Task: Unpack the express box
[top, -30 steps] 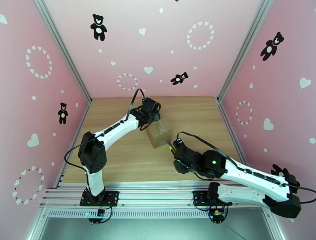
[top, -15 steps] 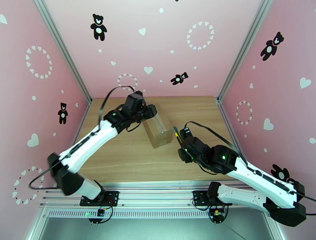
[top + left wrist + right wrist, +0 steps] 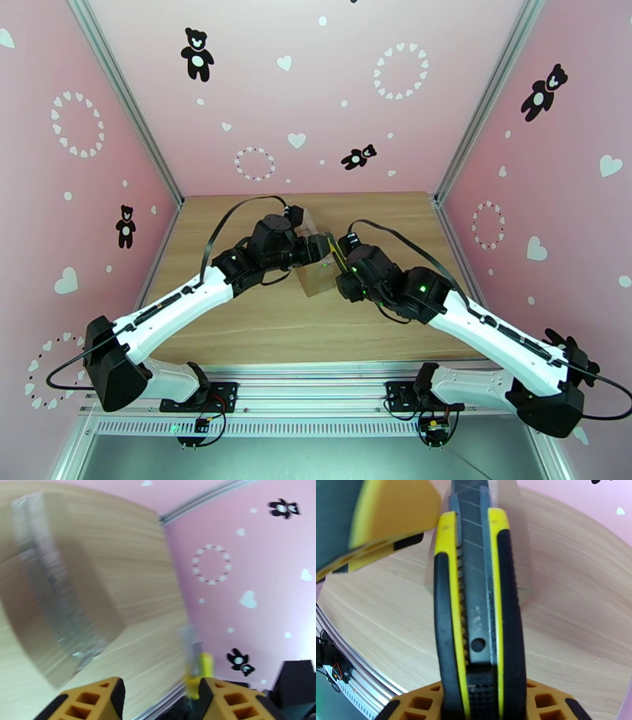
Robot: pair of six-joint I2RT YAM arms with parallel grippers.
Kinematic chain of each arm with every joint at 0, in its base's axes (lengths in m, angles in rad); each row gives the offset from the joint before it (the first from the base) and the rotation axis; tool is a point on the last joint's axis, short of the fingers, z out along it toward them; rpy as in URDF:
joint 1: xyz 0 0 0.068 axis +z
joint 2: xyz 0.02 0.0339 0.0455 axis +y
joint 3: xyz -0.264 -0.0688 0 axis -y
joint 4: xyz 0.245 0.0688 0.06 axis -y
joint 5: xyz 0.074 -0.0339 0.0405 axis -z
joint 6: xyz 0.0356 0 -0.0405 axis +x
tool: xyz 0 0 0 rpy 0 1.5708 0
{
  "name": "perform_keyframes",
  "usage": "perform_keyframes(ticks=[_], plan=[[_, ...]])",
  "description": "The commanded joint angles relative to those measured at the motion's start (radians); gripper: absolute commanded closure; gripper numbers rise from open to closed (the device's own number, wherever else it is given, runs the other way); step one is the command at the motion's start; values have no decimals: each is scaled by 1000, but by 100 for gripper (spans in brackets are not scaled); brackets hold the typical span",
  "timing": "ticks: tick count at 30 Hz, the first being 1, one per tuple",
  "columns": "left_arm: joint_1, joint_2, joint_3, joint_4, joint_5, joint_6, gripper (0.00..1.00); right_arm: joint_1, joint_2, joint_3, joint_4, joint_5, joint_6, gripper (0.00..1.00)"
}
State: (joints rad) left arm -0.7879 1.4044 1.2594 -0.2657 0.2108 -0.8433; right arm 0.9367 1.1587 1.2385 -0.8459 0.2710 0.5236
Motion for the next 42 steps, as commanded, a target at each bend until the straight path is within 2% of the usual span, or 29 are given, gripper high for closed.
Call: perform_keyframes(ticks=[1, 9, 15, 23, 25, 28, 33, 34, 38, 42], plan=[[-15, -8, 10, 75, 51, -10, 44, 6, 7, 44, 49, -53, 2, 100], [-22, -12, -32, 125, 79, -52, 45, 7, 7, 69, 33, -52, 6, 100], [-22, 9, -15, 135, 86, -54, 49, 4, 27, 79, 65, -71, -4, 100], [-22, 63, 45, 100, 101, -43, 65, -9, 56, 103, 92, -92, -20, 100], [-22, 74, 53, 99, 102, -43, 75, -16, 56, 109, 96, -99, -24, 100], [-23, 87, 62, 96, 99, -41, 98, -24, 52, 112, 98, -105, -28, 100], [-20, 93, 74, 78, 77, -37, 100, -37, 42, 95, 100, -104, -27, 100], [-19, 92, 73, 78, 70, -37, 100, -42, 42, 90, 102, -113, -27, 97], [-6, 77, 70, 94, 29, -39, 100, -89, 21, 60, 117, -175, -14, 58], [23, 76, 98, 86, 1, -44, 100, -157, -65, -21, 197, -275, 28, 40]])
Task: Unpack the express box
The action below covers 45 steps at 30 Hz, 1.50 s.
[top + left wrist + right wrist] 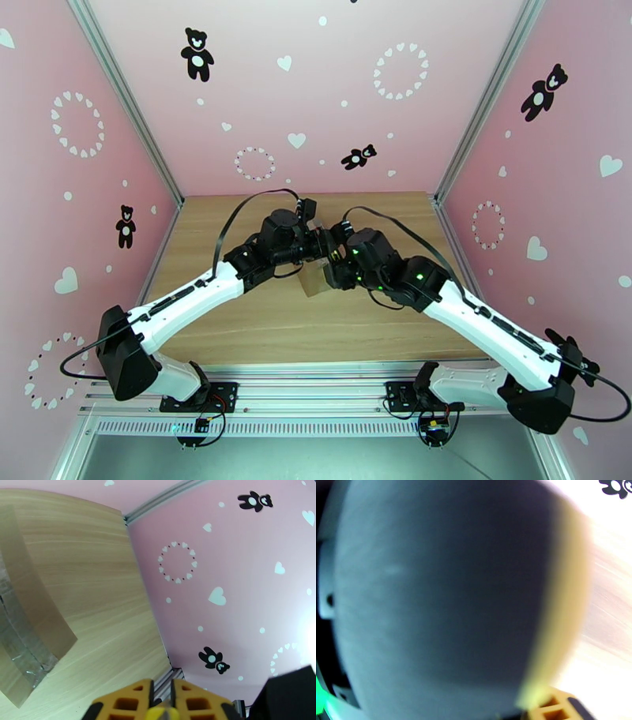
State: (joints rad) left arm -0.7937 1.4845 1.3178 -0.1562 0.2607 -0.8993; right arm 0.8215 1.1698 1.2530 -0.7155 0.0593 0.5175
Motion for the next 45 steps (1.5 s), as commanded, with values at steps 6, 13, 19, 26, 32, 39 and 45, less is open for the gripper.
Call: perform_keyframes(ticks=[6, 13, 19, 26, 32, 39, 45], plan=[[82, -38, 82, -22, -138, 43, 100, -164, -158, -115, 184, -271, 98, 33], [120, -78, 164, -17, -316, 110, 100, -341, -190, -219, 554, -557, 313, 31], [125, -82, 260, 71, -408, 162, 100, -413, -85, -227, 944, -661, 577, 31], [126, 10, 476, 91, -408, 171, 100, -413, 73, -75, 1250, -677, 758, 31], [126, 44, 486, 167, -440, 109, 100, -412, 193, 12, 1484, -672, 921, 31], [126, 68, 458, 229, -481, 54, 100, -388, 221, 11, 1566, -662, 984, 32], [124, 90, 425, 305, -485, -11, 100, -373, 219, 20, 1545, -662, 980, 33]])
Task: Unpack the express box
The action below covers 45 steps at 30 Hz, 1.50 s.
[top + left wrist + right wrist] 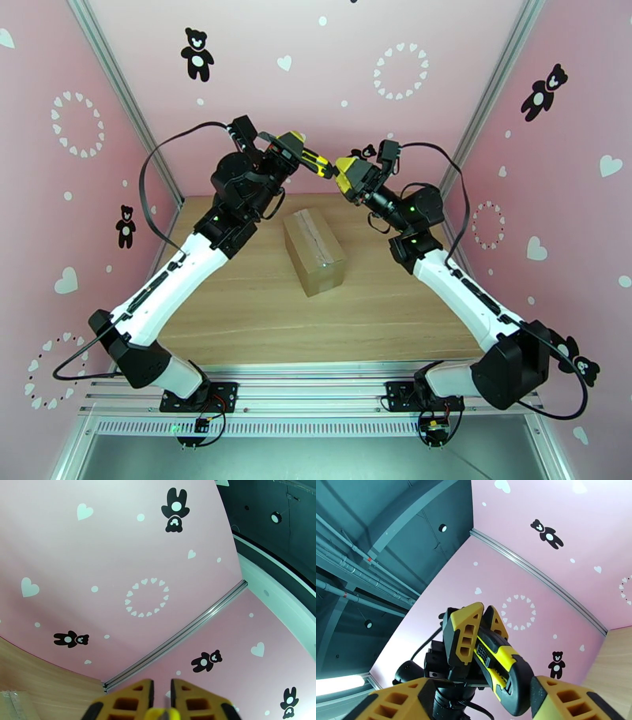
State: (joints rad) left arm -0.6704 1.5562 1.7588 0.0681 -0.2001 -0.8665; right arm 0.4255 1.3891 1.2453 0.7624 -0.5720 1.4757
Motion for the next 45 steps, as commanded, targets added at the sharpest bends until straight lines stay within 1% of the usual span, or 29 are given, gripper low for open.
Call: perform_keyframes(ticks=[1, 11, 18, 28, 30, 37, 43, 45], plan=[[-1, 21, -15, 88, -22, -50, 100, 24, -2, 29, 58, -29, 20, 33], [-8, 6, -28, 88, -32, -41, 100, 15, -23, 39, -90, -13, -76, 31], [-11, 6, -32, 98, -33, -51, 100, 15, -5, 59, -104, -18, -84, 31], [-41, 53, -5, 117, -41, -66, 100, 19, 24, 97, -93, -29, -69, 32], [-48, 66, 0, 125, -42, -72, 100, 23, 30, 109, -90, -29, -69, 34], [-82, 103, 24, 133, -70, -72, 100, 26, 41, 122, -82, -16, -66, 50], [-104, 101, -4, 141, -111, -75, 100, 27, 28, 108, -80, 12, -71, 54], [-109, 97, -20, 149, -121, -78, 100, 25, 23, 105, -82, 16, -76, 56]])
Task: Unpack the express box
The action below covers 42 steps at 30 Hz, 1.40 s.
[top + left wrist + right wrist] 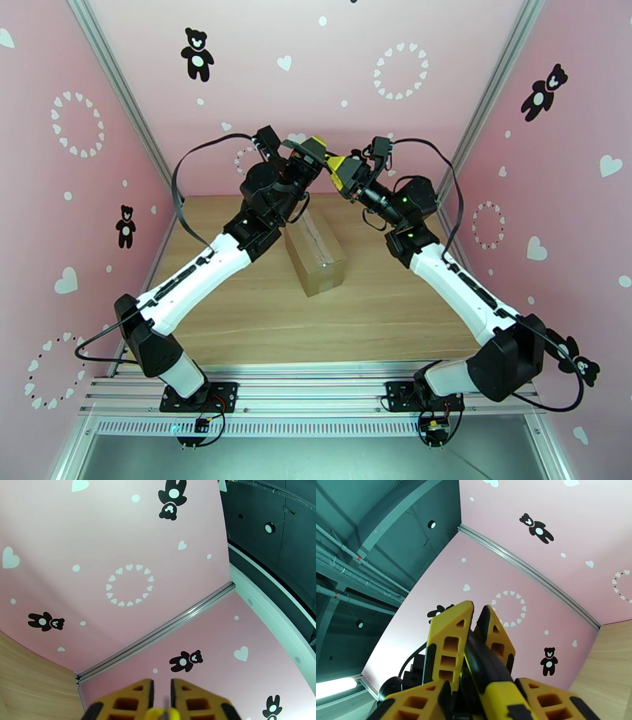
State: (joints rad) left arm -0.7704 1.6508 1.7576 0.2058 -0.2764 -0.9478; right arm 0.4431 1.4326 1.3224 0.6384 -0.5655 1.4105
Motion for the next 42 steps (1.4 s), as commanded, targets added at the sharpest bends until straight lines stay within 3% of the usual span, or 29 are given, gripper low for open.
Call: perform_keyframes(ticks=[1, 16, 24, 32, 37, 42], plan=[[-9, 1, -25, 13, -48, 0, 100, 9, -25, 27, 37, 13, -14, 58], [-32, -10, -85, 25, -94, -33, 100, 5, -44, 22, 26, 39, -24, 57], [-47, -3, -101, 57, -139, -38, 100, 5, -43, 32, 26, 33, -19, 62], [-56, 18, -93, 69, -156, -42, 100, 6, -38, 34, 19, 30, -11, 59], [-59, 28, -93, 69, -162, -45, 100, 5, -32, 35, 17, 19, -6, 70], [-59, 34, -78, 29, -167, -42, 100, 5, -38, 33, -4, 14, -12, 99]])
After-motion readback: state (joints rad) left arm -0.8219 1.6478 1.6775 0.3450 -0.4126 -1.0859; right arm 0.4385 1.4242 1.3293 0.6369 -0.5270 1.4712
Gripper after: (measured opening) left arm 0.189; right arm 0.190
